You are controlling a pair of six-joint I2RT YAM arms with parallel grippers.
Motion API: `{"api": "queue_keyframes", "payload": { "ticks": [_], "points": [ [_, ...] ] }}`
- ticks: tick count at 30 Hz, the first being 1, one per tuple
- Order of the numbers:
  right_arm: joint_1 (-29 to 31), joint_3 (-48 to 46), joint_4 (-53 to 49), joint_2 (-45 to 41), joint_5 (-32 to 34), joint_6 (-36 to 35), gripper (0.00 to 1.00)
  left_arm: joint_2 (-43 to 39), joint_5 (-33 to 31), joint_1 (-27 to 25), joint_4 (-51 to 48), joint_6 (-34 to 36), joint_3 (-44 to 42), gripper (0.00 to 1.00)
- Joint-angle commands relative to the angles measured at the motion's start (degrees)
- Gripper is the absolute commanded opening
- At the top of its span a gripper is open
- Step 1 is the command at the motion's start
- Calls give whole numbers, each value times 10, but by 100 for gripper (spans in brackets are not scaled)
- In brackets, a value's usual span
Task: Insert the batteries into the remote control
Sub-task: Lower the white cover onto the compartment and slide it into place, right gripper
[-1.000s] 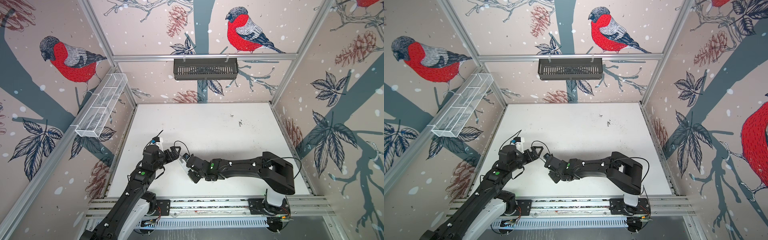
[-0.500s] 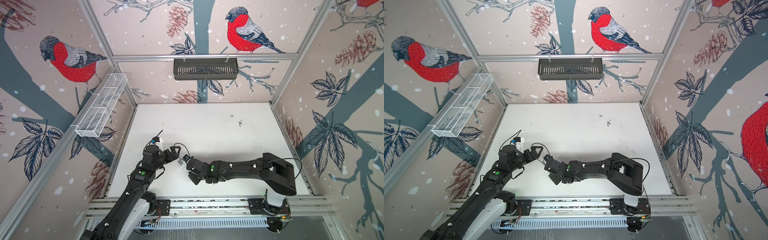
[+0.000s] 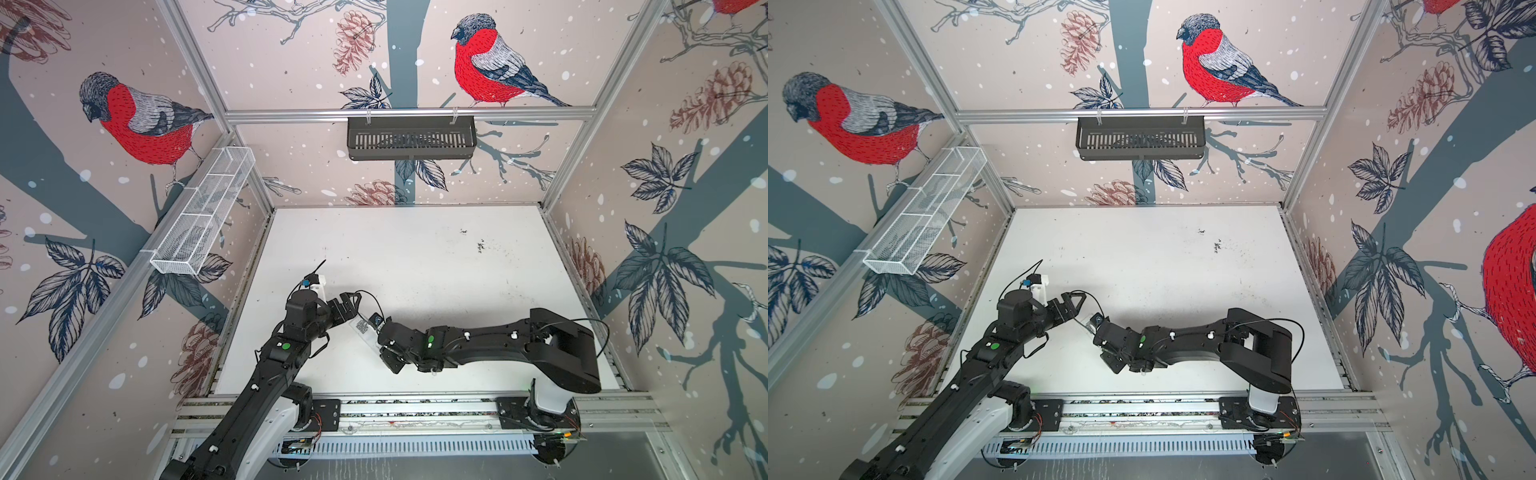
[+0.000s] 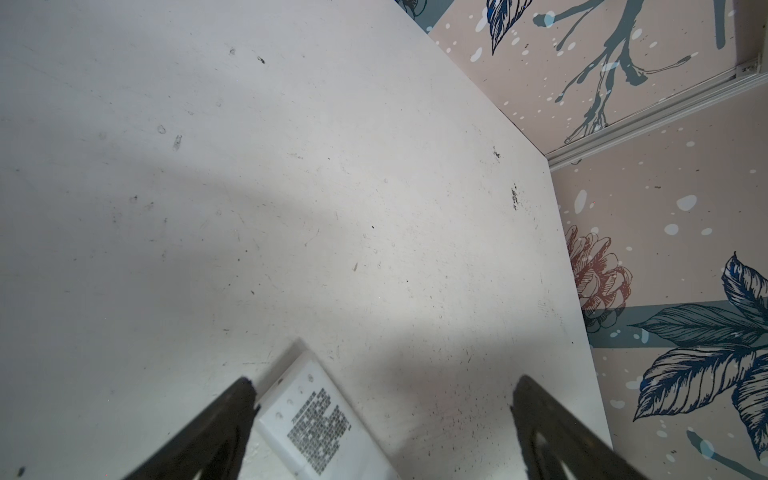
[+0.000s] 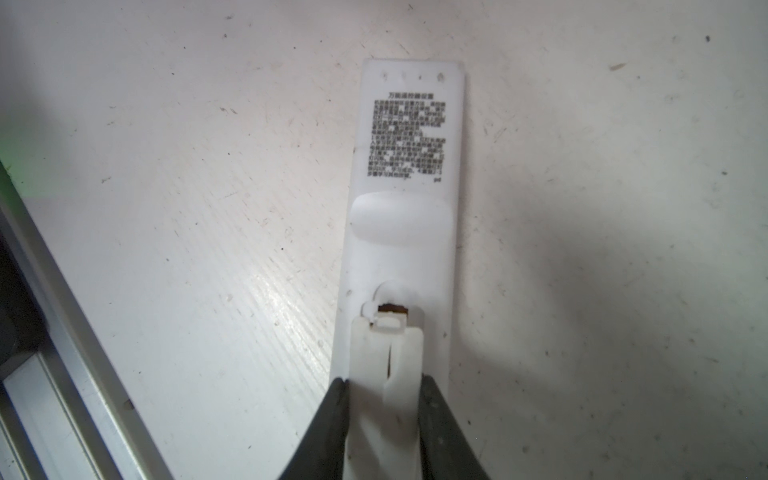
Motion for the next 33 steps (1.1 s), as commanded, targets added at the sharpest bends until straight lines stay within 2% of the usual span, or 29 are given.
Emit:
{"api": "queue_keyframes", "payload": {
  "ticks": [1, 13, 24, 27, 28, 31, 33],
  "points": [
    [0, -7, 7, -7, -6, -11, 30, 1, 6, 2, 20, 11, -1, 96],
    [0, -8, 3, -12, -16, -18, 35, 4, 10, 5, 22, 12, 0, 96],
    [-1, -9, -3, -36, -23, -20, 54, 5, 10, 6, 22, 12, -1, 96],
    [-5, -14, -2, -51, -24, -20, 55, 3, 10, 6, 22, 11, 0, 97],
    [-7, -16, -1, -57, -23, -17, 53, 3, 10, 6, 22, 12, -1, 96],
    [-14, -22, 1, -67, -29, -14, 35, 2, 10, 6, 22, 12, -1, 97],
    [-15, -22, 2, -67, -36, -16, 27, 2, 10, 6, 22, 11, -1, 97]
  ]
}}
